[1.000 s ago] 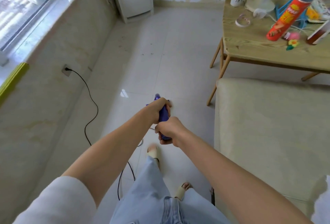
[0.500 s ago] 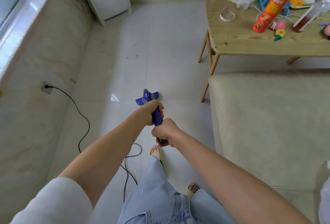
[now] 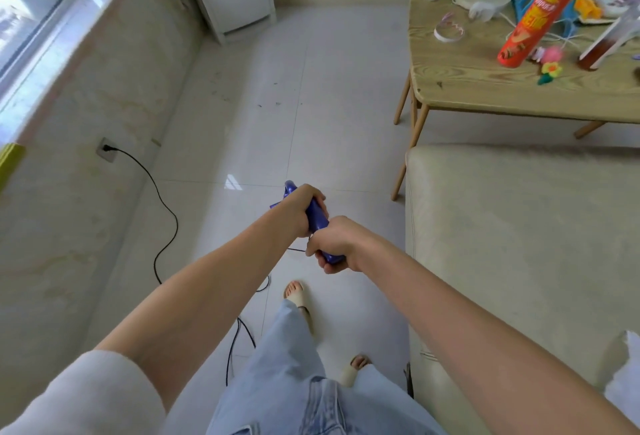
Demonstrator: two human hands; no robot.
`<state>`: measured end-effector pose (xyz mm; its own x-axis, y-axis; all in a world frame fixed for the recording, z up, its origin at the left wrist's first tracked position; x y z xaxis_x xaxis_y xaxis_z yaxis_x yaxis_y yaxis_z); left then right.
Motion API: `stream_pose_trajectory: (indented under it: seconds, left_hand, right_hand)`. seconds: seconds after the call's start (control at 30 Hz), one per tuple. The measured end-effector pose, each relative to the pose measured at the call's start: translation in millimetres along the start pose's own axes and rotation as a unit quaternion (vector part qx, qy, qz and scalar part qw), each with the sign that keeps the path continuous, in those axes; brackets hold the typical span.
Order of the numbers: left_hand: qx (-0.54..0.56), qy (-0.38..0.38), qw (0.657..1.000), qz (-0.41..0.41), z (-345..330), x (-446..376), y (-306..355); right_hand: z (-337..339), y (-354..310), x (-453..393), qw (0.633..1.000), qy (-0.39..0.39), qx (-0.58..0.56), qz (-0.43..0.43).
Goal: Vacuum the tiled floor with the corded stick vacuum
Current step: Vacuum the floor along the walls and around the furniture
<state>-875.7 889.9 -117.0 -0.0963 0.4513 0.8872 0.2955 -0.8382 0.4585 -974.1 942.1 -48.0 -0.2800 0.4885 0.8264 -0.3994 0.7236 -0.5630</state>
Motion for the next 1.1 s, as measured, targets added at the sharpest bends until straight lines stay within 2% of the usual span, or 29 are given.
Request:
stream_pose_trajectory:
  seconds: [0.27,0.5,0.67,1.1]
  left_hand:
    - [-0.002,0.028,0.999,0.022,5,-37,54]
    - [0.046,0.024,0.998,0.026,35,-92,148]
    - [0.044,0.035,0.998,0.018,58,-130,216]
    - [0.057,0.058,0.997,0.019,41,-204,357]
  right_hand:
    - [6,-36,-60,1.000,0.026,-0.003,0.006]
    - [6,-128,-138,0.995,0.023,0.102,0.007]
    - [1,-199,-184,0.993,-0.006,0.116,0.008]
    - [63,-331,-277,0.981,-0.035,0.193,0.005]
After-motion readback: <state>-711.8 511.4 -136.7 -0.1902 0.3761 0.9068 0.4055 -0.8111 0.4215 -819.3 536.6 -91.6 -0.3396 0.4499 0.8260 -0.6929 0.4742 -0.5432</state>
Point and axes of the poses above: each hand's wrist, its own x-axis away from the middle knuckle, its own z-axis out of the back of the hand, y = z × x, the point moved 3 cm from there along -x, towards the middle knuckle, and after that the axes turned 1 degree about -x, right-handed, at the moved point
